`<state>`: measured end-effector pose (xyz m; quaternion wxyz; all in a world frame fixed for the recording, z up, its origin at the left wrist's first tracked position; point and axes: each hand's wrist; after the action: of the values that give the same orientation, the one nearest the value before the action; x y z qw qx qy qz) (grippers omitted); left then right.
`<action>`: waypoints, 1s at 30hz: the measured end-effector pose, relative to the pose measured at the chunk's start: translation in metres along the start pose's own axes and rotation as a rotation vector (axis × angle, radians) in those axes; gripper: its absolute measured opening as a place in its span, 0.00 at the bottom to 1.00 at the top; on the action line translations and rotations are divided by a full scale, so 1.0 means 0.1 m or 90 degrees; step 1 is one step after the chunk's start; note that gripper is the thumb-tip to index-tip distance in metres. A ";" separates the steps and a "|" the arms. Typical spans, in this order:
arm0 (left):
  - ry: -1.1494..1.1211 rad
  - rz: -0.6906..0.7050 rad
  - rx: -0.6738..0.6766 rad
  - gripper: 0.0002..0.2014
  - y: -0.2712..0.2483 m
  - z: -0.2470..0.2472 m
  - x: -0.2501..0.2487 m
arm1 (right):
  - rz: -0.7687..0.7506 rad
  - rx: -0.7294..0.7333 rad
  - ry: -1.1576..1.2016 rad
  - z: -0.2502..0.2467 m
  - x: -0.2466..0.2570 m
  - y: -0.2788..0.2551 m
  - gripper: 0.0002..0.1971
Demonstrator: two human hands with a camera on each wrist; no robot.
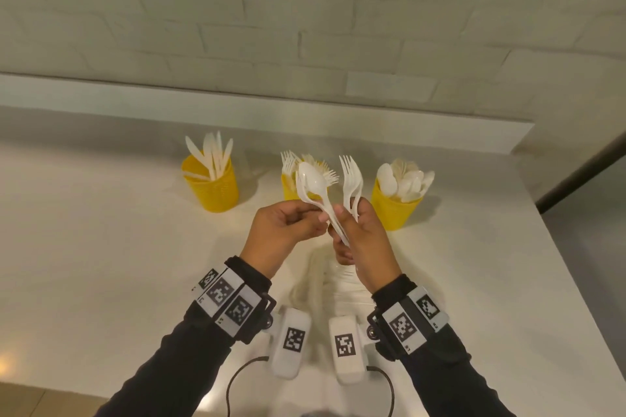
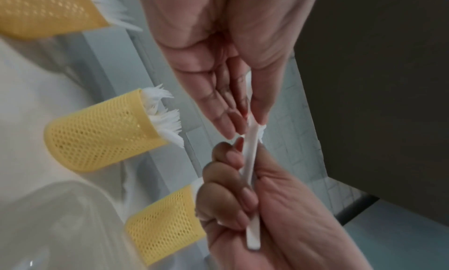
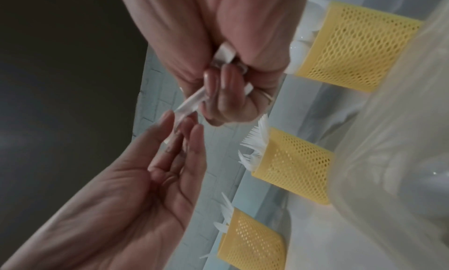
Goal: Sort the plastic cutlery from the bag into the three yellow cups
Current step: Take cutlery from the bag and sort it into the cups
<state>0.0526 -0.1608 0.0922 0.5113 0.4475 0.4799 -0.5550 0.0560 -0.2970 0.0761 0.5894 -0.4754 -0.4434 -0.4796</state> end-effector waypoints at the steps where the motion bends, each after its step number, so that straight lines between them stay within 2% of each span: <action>1: -0.014 -0.007 -0.003 0.05 -0.01 0.02 0.02 | -0.001 -0.009 -0.002 0.01 0.00 -0.01 0.07; 9: -0.028 -0.030 -0.007 0.04 0.03 0.10 0.04 | -0.020 -0.054 0.010 0.04 0.00 -0.01 0.08; 13: -0.001 -0.030 -0.030 0.01 0.10 0.05 0.04 | -0.028 -0.029 0.012 0.05 0.01 -0.03 0.06; 16: -0.004 -0.047 -0.028 0.05 0.14 0.01 0.04 | -0.039 0.009 0.018 0.05 0.02 -0.03 0.09; 19: -0.013 -0.055 -0.032 0.11 0.18 0.00 0.04 | -0.045 0.052 0.012 0.04 0.03 -0.04 0.03; 21: -0.010 -0.061 -0.019 0.10 0.22 -0.02 0.00 | -0.056 0.056 0.014 0.05 0.02 -0.03 0.05; 23: -0.011 -0.056 0.006 0.02 0.27 -0.07 -0.06 | -0.073 0.010 0.016 0.03 0.01 -0.01 0.07; 26: -0.006 -0.006 -0.010 0.05 0.40 -0.23 -0.17 | -0.072 -0.077 0.021 -0.06 -0.01 0.00 0.04; 30: -0.011 0.037 -0.043 0.05 0.62 -0.35 -0.28 | -0.030 -0.145 0.038 -0.24 -0.01 -0.04 0.04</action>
<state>0.1166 -0.1229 0.1106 0.5463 0.4384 0.4808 -0.5274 0.0534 -0.3206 0.0720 0.5334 -0.5140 -0.3793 -0.5545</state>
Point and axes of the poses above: each hand's wrist, its own y-axis towards the middle knuckle, its own z-axis out of the palm, x = y × z, and after that the axes turned 1 degree about -y, right-handed
